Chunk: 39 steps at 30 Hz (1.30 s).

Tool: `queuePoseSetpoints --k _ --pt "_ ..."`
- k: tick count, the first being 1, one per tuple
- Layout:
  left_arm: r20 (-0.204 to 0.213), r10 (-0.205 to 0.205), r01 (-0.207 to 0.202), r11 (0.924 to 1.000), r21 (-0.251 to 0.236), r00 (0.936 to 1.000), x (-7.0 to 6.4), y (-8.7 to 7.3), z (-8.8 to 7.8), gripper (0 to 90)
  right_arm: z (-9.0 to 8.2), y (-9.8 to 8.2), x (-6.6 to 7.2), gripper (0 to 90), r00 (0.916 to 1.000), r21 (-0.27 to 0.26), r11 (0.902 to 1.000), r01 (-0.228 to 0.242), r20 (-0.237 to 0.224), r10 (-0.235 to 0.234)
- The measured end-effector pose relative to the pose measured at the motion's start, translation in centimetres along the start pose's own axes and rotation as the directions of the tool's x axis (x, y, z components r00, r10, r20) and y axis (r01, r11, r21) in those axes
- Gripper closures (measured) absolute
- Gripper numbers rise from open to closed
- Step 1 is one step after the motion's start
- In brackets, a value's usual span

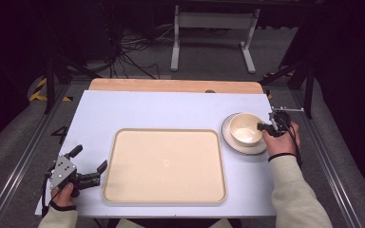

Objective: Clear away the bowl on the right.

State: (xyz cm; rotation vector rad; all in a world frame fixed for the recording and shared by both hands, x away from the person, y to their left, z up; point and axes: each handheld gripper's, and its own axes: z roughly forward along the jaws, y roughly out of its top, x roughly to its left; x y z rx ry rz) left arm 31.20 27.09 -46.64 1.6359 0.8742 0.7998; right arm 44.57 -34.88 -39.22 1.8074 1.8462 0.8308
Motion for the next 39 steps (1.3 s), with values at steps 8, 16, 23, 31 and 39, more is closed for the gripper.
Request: queuePoseSetpoints --k 8,16,23,31,39 --pt "-0.001 -0.003 0.003 1.0000 0.000 1.0000 0.0 0.0 0.0 0.2 -1.6 1.0 0.5 83.5 1.0000 -0.024 0.9997 0.008 -0.003 -0.008" --pt "-0.005 -0.004 0.004 1.0000 -0.001 1.0000 0.0 0.0 0.0 0.2 -3.4 2.3 0.9 83.5 0.9999 -0.036 0.9993 -0.012 -0.005 0.012" --pt "-0.007 -0.003 0.003 1.0000 0.001 1.0000 0.0 0.0 0.0 0.3 -4.5 2.7 0.7 83.4 0.9995 -0.038 0.9988 -0.031 0.001 0.031" --pt "-0.008 -0.004 0.004 1.0000 0.002 1.0000 0.0 0.0 0.0 0.3 -6.0 3.1 1.1 83.4 0.9996 -0.064 0.9976 -0.027 -0.006 0.026" --pt "-0.010 -0.007 0.007 1.0000 0.001 0.9999 0.0 0.0 0.1 0.2 -7.1 3.2 2.5 83.4 0.9997 -0.068 0.9977 0.003 -0.024 -0.005"
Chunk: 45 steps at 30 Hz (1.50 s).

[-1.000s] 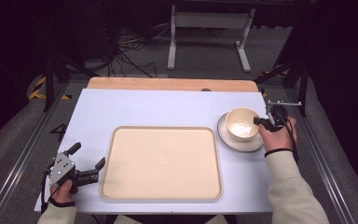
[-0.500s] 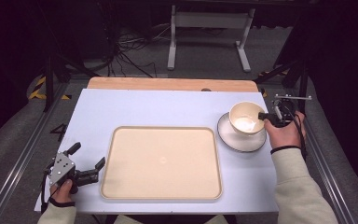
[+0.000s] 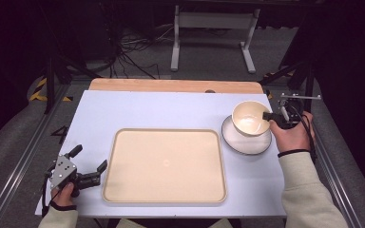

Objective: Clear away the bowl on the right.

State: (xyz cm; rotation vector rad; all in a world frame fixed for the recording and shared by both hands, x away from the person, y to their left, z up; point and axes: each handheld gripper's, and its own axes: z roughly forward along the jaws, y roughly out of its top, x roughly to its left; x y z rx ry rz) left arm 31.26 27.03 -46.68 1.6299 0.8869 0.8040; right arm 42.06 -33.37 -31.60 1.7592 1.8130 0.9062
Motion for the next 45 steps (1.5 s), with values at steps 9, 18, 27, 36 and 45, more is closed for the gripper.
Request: queuePoseSetpoints --k 9,18,27,36,45 --pt "0.000 0.002 -0.002 1.0000 0.000 1.0000 0.0 0.0 0.0 0.2 -0.5 0.1 2.2 83.4 0.9985 0.023 0.9991 0.036 -0.043 -0.035" --pt "0.001 0.002 -0.002 1.0000 0.000 1.0000 0.0 0.0 0.0 0.3 -0.9 0.3 5.0 83.2 0.9914 0.044 0.9960 0.078 -0.108 -0.073" --pt "0.003 0.002 -0.002 1.0000 0.000 1.0000 0.0 0.0 0.0 0.2 -0.9 0.1 8.1 83.1 0.9776 0.063 0.9884 0.138 -0.168 -0.126" --pt "0.004 0.006 -0.006 1.0000 0.000 1.0000 0.1 0.0 -0.1 0.2 -1.0 -0.2 10.7 83.0 0.9569 0.073 0.9819 0.175 -0.248 -0.152" --pt "0.003 0.006 -0.006 1.0000 -0.001 1.0000 0.1 0.0 -0.1 0.2 -1.0 -0.3 12.9 83.0 0.9364 0.073 0.9755 0.208 -0.303 -0.176"
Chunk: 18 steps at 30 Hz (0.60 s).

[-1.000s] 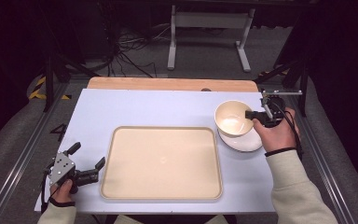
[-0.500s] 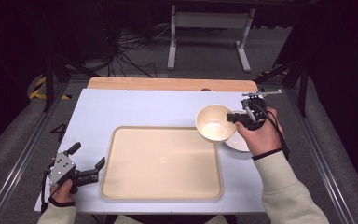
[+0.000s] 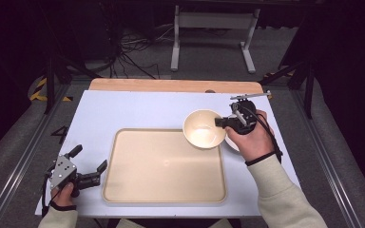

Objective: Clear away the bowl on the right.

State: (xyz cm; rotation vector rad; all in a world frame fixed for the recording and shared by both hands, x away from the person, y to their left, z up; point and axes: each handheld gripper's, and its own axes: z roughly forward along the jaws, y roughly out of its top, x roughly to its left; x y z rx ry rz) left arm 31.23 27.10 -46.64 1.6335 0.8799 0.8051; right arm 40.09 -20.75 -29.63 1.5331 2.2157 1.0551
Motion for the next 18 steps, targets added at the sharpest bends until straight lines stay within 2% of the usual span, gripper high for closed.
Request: queuePoseSetpoints --k 11,18 --pt "0.004 -0.006 0.006 1.0000 -0.001 1.0000 0.0 0.0 0.0 0.3 1.5 0.3 2.6 83.0 0.9979 0.021 0.9992 0.033 -0.056 -0.032" --pt "0.005 -0.004 0.004 1.0000 0.001 1.0000 0.0 0.0 0.0 0.3 2.5 0.6 4.1 82.9 0.9931 0.030 0.9986 0.043 -0.110 -0.039"
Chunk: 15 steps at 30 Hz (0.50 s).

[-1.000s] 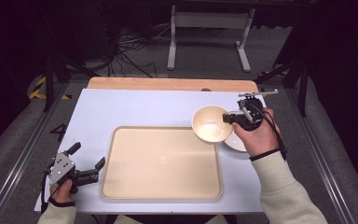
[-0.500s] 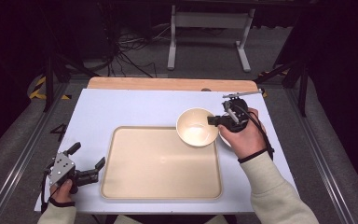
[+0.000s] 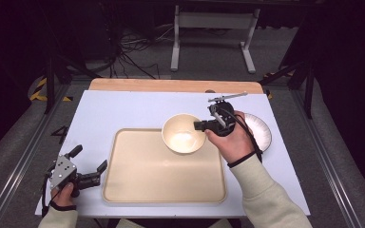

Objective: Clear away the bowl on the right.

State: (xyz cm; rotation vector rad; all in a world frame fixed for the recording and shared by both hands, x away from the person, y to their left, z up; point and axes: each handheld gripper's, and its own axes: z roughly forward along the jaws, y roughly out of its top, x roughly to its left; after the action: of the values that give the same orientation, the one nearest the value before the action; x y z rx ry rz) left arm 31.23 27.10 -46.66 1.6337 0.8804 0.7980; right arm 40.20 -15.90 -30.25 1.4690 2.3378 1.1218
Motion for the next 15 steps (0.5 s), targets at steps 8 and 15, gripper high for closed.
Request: queuePoseSetpoints --k 8,15 --pt "0.000 0.000 0.000 1.0000 -0.002 1.0000 0.0 0.0 0.0 0.3 1.4 0.2 1.2 82.8 0.9984 0.015 0.9990 0.042 -0.038 -0.042" --pt "0.001 -0.001 0.001 1.0000 -0.002 1.0000 0.0 0.0 0.0 0.2 2.5 0.1 1.7 82.5 0.9956 0.036 0.9963 0.078 -0.054 -0.076"
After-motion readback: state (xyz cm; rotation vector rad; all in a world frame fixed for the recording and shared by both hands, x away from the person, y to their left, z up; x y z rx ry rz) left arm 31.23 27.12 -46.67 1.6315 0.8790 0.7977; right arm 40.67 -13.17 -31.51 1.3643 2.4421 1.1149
